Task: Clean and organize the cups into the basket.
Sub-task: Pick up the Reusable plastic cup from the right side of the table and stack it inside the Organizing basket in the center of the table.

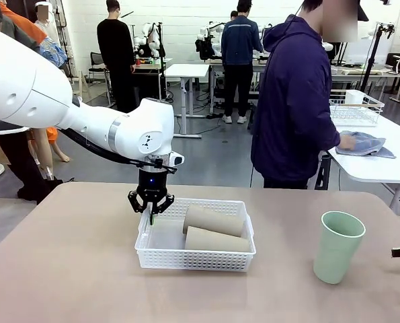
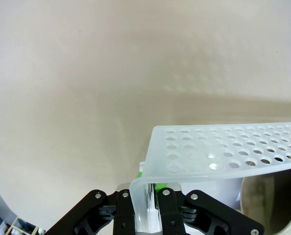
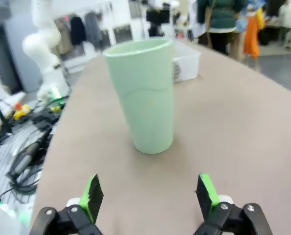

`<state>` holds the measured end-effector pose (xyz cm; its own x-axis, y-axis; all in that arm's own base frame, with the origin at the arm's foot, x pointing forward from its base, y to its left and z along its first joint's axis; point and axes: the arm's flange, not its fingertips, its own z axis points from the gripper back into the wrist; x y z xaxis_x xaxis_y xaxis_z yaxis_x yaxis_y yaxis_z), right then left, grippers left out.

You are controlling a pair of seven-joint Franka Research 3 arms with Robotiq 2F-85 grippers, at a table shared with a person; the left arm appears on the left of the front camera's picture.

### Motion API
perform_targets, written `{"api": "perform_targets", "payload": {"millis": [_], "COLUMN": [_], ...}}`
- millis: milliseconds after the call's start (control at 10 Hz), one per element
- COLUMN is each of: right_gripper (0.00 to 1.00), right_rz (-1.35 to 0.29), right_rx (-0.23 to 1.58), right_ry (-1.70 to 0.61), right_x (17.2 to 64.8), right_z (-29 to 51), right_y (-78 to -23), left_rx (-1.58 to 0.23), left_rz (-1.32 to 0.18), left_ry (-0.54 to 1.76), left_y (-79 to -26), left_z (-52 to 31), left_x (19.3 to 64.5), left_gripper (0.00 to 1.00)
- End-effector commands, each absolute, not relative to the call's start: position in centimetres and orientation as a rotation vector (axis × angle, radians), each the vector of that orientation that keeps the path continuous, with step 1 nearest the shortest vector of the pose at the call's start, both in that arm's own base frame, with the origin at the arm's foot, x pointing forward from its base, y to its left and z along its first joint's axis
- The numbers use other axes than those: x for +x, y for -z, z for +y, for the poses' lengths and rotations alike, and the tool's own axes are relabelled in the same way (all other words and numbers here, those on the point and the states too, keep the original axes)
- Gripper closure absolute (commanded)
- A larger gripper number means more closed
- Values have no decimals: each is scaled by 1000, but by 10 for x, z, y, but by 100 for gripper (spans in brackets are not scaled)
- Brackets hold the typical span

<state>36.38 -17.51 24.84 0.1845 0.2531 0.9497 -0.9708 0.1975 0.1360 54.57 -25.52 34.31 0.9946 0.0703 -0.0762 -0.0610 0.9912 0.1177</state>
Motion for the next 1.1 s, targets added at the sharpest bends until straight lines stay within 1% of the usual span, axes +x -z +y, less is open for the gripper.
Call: {"api": "perform_targets", "payload": {"millis": [0, 300, 400, 500, 800, 1000], "right_gripper": [0, 0, 0, 0, 0, 0], "right_rz": [-958, -958, -963, -1013, -1050, -1032], "right_rx": [991, 991, 969, 887, 938, 995], "right_ry": [-1092, -1092, -1088, -1107, -1104, -1100], "right_x": [359, 359, 363, 368, 384, 394], "right_z": [-173, -173, -173, -156, -131, -117], "right_y": [-247, -247, -248, -245, -235, -229], "left_rx": [126, 126, 126, 126, 126, 126], "left_rz": [80, 80, 80, 80, 80, 80], "left_ry": [-65, -65, -65, -65, -65, -65], "left_y": [-342, -342, -342, -342, -342, -342], "left_z": [-255, -255, -255, -255, -255, -255], "left_x": [545, 545, 545, 545, 545, 545], "left_gripper": [100, 100, 100, 100, 100, 100]}}
